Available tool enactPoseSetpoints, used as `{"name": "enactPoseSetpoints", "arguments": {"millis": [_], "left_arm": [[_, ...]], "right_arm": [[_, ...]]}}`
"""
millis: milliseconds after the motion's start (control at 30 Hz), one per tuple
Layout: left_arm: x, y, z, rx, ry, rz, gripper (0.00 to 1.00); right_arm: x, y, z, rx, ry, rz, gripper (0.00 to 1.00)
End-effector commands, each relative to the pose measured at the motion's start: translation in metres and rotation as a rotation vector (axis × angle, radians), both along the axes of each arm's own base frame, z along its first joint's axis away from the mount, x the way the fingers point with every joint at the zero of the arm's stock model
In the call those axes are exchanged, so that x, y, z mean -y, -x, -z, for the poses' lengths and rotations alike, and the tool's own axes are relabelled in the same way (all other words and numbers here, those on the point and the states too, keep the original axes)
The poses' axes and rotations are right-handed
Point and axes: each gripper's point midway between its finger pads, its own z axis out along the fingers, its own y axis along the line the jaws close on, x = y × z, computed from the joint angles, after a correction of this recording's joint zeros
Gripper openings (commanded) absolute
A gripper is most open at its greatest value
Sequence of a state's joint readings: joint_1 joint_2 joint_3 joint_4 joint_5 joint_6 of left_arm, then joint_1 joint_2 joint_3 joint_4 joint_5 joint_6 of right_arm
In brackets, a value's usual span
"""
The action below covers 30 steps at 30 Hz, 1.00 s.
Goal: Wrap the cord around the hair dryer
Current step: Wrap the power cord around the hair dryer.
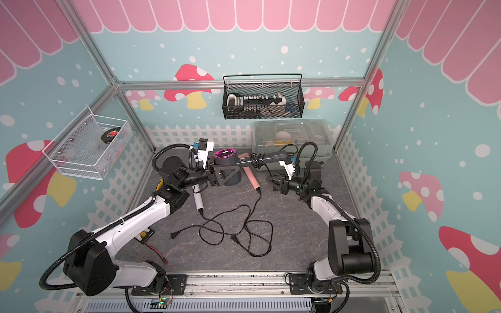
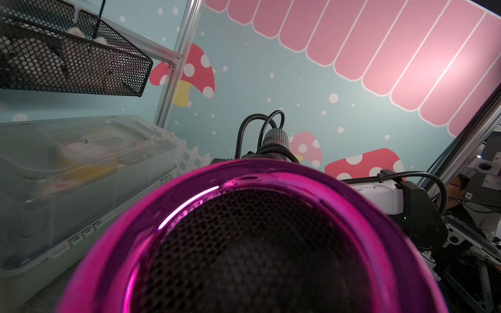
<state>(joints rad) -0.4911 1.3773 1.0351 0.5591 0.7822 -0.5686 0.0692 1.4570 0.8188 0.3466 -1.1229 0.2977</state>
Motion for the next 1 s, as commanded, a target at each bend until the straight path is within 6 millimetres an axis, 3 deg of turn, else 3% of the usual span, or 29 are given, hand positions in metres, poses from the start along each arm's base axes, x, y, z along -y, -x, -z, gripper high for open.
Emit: {"name": "enactPoseSetpoints", "arguments": {"millis": [0, 233, 467, 700, 967], "left_arm": [[-0.015, -0.01, -0.035, 0.106, 0.077, -0.126, 0.0], [-0.027, -0.034, -0.02, 0.053, 0.045, -0.282, 0.0], [-0.03, -0.056, -0.006, 0.014, -0.029, -0.385, 0.0], [-0.03, -0.078, 0.023, -0.013, -0.207, -0.478, 0.0], [-0.021, -0.074, 0.057, 0.012, -0.476, -0.478, 0.0]], "right_arm": [[0.001, 0.002, -0.002, 0.01, -0.02, 0.074, 0.02], [-0.008, 0.023, 0.005, 0.01, 0.03, 0.134, 0.0], [-0.039, 0.054, 0.02, 0.015, 0.221, 0.081, 0.0], [-0.061, 0.086, 0.029, 0.013, 0.389, 0.012, 0.0], [-0.058, 0.113, 0.012, 0.039, 0.608, -0.059, 0.0]]}}
